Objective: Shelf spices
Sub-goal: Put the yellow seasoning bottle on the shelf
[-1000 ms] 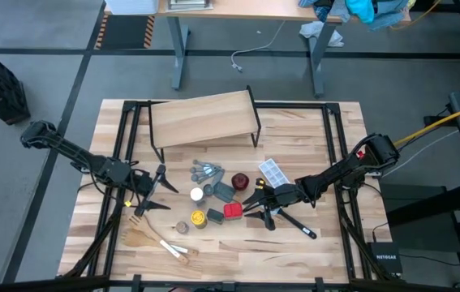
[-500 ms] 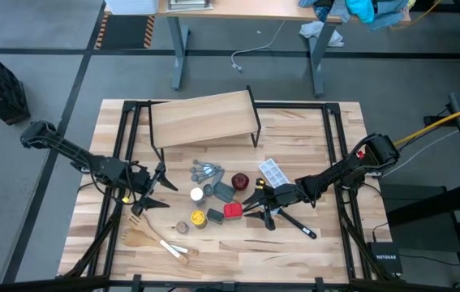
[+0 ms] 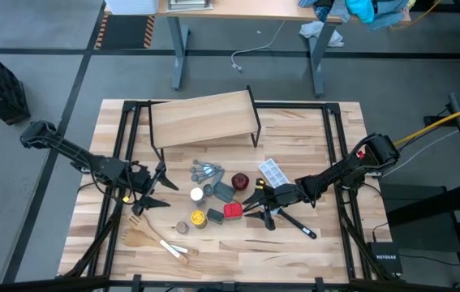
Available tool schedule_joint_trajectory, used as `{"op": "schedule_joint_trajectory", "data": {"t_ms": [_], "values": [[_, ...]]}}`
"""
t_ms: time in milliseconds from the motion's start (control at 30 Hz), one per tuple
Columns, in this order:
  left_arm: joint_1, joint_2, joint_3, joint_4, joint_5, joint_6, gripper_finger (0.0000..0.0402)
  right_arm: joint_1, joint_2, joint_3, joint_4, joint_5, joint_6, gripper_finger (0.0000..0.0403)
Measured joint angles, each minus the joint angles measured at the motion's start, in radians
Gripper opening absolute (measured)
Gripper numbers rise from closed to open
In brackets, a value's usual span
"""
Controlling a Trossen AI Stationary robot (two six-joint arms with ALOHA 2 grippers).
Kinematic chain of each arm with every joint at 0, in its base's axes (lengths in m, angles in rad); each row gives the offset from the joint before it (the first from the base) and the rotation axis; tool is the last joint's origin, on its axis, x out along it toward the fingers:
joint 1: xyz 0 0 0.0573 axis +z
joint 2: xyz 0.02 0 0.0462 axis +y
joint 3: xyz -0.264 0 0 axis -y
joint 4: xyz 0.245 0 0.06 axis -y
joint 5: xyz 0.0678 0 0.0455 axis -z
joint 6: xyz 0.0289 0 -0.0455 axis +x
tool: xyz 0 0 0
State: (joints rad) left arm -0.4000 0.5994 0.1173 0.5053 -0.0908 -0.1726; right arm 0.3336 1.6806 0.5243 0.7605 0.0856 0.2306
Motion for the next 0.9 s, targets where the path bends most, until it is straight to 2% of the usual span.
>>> {"op": "schedule_joint_trajectory", "data": {"t_ms": [267,433,567,900], "values": [[0.000,0.058,0.000,0.001,-0.001,-0.115,0.0279,0.000,0.000,0.000,0.000,0.000,0.000,0.0221],[-0.028,0.166,0.000,0.020,-0.034,-0.215,0.0277,0.000,0.000,0.000,0.000,0.000,0.000,0.0221],[-0.078,0.278,0.000,0.070,-0.101,-0.248,0.0259,0.000,0.000,0.000,0.000,0.000,0.001,0.0221],[-0.178,0.482,0.089,0.132,-0.104,-0.275,0.0214,0.000,0.000,0.000,0.000,0.000,0.033,0.0221]]}}
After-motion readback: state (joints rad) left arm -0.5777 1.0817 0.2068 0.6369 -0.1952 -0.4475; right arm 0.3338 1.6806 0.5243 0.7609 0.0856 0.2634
